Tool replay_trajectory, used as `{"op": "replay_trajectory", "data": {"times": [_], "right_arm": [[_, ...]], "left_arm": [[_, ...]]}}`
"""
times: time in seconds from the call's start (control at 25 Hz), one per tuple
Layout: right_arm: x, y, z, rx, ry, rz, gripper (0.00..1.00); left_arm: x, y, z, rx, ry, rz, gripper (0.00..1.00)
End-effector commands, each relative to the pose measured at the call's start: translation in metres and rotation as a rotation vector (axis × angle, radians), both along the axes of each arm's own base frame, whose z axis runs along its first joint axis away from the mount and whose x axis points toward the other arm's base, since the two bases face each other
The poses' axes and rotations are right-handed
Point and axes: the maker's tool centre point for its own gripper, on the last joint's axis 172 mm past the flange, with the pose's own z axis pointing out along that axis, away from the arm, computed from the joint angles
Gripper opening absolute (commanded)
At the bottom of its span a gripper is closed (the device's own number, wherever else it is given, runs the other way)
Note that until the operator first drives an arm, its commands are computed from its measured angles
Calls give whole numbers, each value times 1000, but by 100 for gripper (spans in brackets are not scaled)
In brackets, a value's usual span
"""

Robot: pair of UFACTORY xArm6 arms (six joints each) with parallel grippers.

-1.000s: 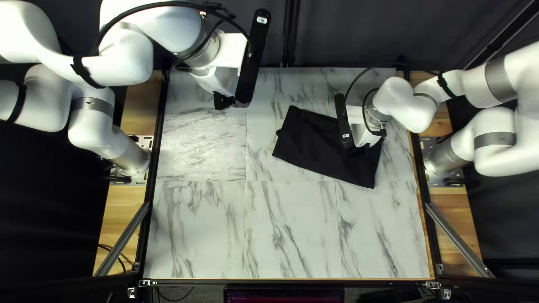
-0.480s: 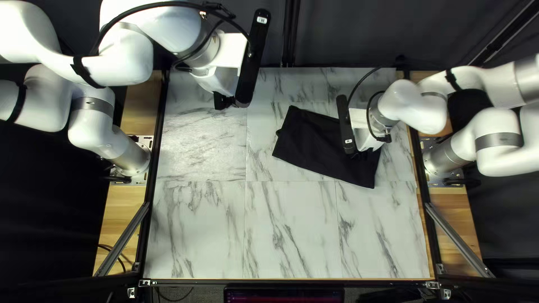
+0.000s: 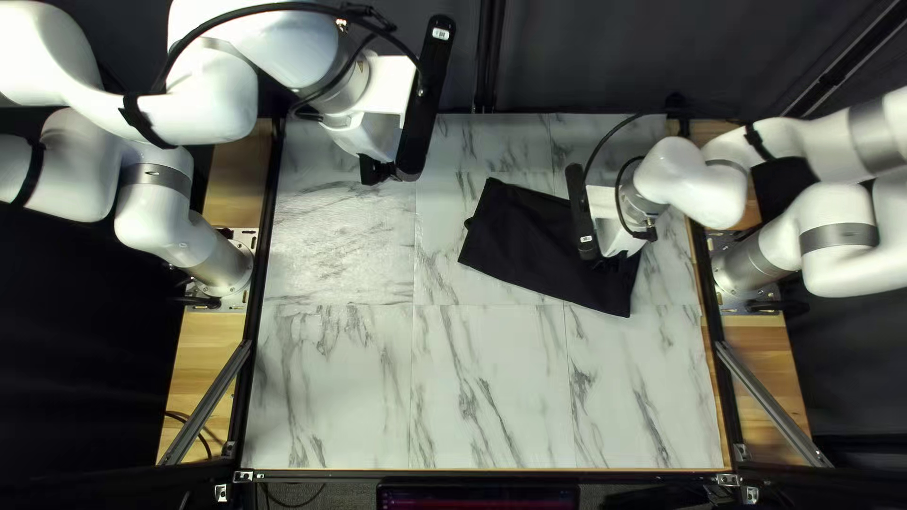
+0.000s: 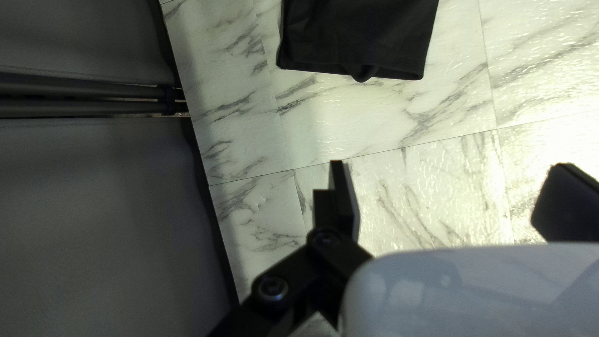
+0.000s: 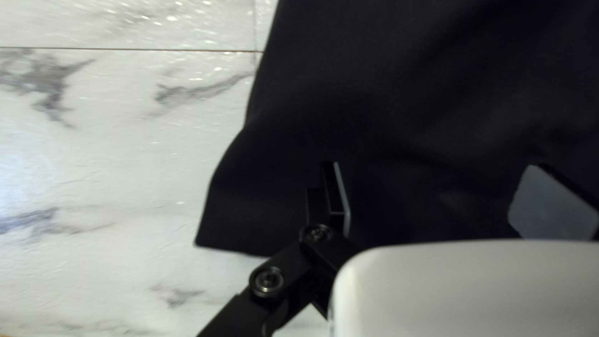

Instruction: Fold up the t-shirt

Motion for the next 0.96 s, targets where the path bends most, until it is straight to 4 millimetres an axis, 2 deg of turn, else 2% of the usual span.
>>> {"op": "replay_trajectory", "data": {"times": [0.04,0.08,0.16,0.2,0.24,0.4,0.48,0.56,0.96], "right_arm": [[-11,-6,67,-45,-34,-43,100],[-13,-6,74,-47,-42,-49,100],[-20,-8,102,-56,-74,-70,100],[-21,-9,107,-58,-81,-77,100],[-25,-7,124,-63,-102,-86,100],[-32,-4,156,-79,-148,-105,100],[-39,-4,179,-95,-163,-114,100],[-43,-3,185,-101,-171,-119,100],[-43,-3,185,-101,-171,-119,100]], "left_arm": [[0,0,0,0,0,0,100],[0,0,0,0,0,0,100],[0,0,0,0,0,0,100],[0,0,0,0,0,0,100],[0,0,0,0,0,0,100],[0,0,0,0,0,0,100],[0,0,0,0,0,0,100],[0,0,0,0,0,0,100],[0,0,0,0,0,0,100]]}}
